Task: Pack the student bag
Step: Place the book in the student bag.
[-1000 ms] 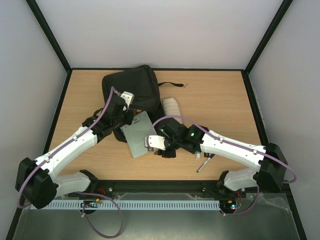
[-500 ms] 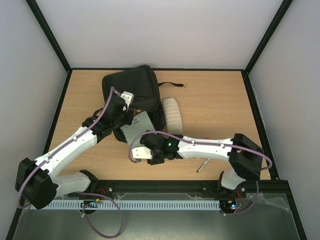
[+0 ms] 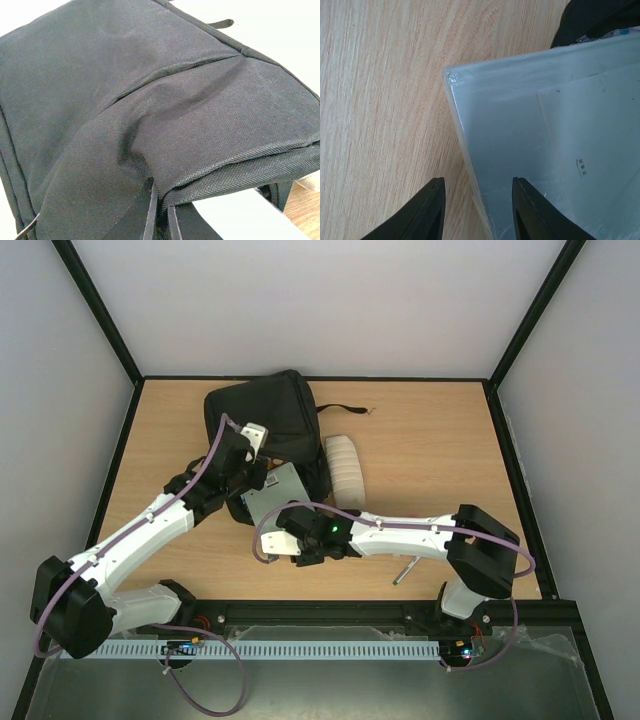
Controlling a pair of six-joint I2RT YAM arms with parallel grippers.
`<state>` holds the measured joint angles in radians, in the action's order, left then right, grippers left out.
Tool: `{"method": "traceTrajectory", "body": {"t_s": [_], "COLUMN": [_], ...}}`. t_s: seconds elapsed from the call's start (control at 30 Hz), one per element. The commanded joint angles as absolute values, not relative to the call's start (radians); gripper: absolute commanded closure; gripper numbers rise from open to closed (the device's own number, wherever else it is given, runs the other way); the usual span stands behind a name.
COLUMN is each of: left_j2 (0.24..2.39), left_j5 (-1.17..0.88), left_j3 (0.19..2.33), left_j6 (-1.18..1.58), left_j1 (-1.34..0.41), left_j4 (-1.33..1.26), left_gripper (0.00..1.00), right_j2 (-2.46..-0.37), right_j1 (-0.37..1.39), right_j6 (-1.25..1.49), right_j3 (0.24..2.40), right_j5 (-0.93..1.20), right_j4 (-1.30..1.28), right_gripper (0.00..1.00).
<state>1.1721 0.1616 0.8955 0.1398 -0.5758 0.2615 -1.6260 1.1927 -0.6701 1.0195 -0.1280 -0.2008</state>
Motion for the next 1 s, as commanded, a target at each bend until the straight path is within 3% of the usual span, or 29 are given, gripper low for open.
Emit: {"method": "traceTrajectory", "body": {"t_s": [0.0, 0.97], "left_j2": [1.126, 1.109], "left_j5": [0.161, 0.176], "left_j3": [0.904, 0.902], "left_j6": [0.141, 0.146], "left_j1": [-0.582, -0.583], "left_j4": [0.195, 0.194], "left_gripper": [0.98, 0.98], "right_j2": [-1.660, -1.812], "right_j1": [1.201, 1.173], "right_j6": [-0.689, -0.781], "right_j3": [1.022, 1.089], "right_j5": [-0.149, -0.342], "right_j4": [-0.195, 0.086], "right_gripper": [0.63, 0.75]}}
